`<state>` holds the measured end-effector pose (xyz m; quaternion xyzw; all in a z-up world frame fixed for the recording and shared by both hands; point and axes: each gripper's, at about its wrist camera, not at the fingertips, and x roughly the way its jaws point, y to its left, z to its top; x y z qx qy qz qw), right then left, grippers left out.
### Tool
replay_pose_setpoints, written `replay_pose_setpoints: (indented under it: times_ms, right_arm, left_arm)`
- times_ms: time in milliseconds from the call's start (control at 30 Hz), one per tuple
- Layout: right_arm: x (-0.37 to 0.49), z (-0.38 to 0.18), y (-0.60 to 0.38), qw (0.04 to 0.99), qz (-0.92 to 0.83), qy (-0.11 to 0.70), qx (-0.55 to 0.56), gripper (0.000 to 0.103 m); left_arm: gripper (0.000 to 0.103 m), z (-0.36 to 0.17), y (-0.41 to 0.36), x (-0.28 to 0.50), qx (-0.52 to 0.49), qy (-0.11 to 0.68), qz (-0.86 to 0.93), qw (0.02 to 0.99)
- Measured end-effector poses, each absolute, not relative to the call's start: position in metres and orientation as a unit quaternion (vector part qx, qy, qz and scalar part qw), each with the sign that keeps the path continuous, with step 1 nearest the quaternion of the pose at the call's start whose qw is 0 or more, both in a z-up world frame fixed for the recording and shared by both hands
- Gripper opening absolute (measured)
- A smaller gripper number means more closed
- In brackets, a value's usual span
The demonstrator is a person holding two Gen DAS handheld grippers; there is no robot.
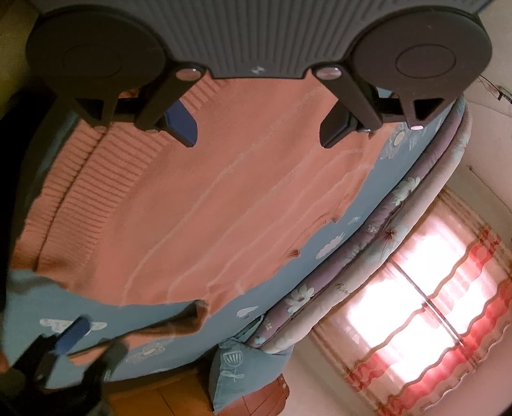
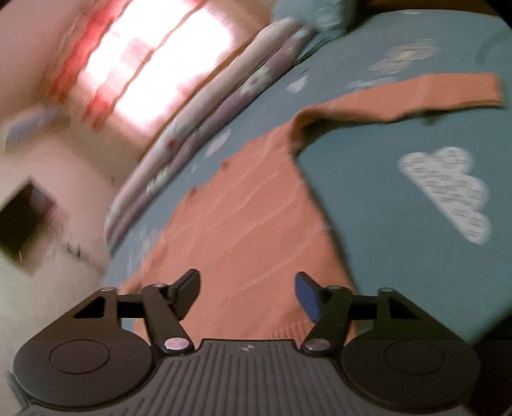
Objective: Fold clothes
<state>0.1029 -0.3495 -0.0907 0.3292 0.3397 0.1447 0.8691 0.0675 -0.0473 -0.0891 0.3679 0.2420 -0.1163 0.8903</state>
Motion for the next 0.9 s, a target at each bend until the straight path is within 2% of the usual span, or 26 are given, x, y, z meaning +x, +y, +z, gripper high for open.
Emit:
replay_pose_setpoints:
  times_ms: [67, 200, 267, 400, 500, 533, 567, 667, 767, 900]
  right_arm:
    - [0.117, -0.099, -0.335, 0.877, 0.142, 0.354, 0.291, 0.054]
    - [0.139, -0.116, -0.310, 0.893, 0.117, 0.381, 0.211, 0.051]
    - [0.129, -0.122, -0.318, 0.895, 0.105, 0.386, 0.198, 0.044]
    - [0.101, -0.125, -0.337, 0.891, 0.088, 0.395, 0.208, 0.043]
    - [0.092, -0.122, -0.338, 0.892, 0.085, 0.401, 0.189, 0.043]
    - [0.091, -0.120, -0.336, 0.892, 0.083, 0.405, 0.181, 0.044]
    - [0.095, -0.115, -0.332, 0.893, 0.081, 0.407, 0.172, 0.050]
    - [0.106, -0.100, -0.314, 0.908, 0.095, 0.389, 0.127, 0.062]
    - [0.120, -0.092, -0.288, 0.914, 0.125, 0.377, 0.090, 0.070]
    - [0.141, -0.101, -0.250, 0.916, 0.149, 0.372, 0.022, 0.076]
  left_arm:
    - [0.084, -0.092, -0.048, 0.076, 0.372, 0.243, -0.116, 0.888]
    - [0.084, -0.101, -0.044, 0.091, 0.370, 0.258, -0.107, 0.886]
    - [0.084, -0.109, -0.040, 0.095, 0.366, 0.281, -0.097, 0.882]
    - [0.084, -0.117, -0.023, 0.088, 0.322, 0.318, -0.094, 0.887]
    - [0.086, -0.110, 0.000, 0.091, 0.240, 0.365, -0.093, 0.895]
    - [0.086, -0.108, 0.006, 0.094, 0.221, 0.378, -0.093, 0.894]
    - [0.086, -0.103, 0.011, 0.095, 0.212, 0.381, -0.091, 0.895]
    - [0.086, -0.088, 0.015, 0.096, 0.228, 0.354, -0.077, 0.904]
    - [0.086, -0.080, 0.011, 0.106, 0.204, 0.341, -0.095, 0.913]
    - [0.086, -0.087, 0.007, 0.133, 0.128, 0.367, -0.133, 0.912]
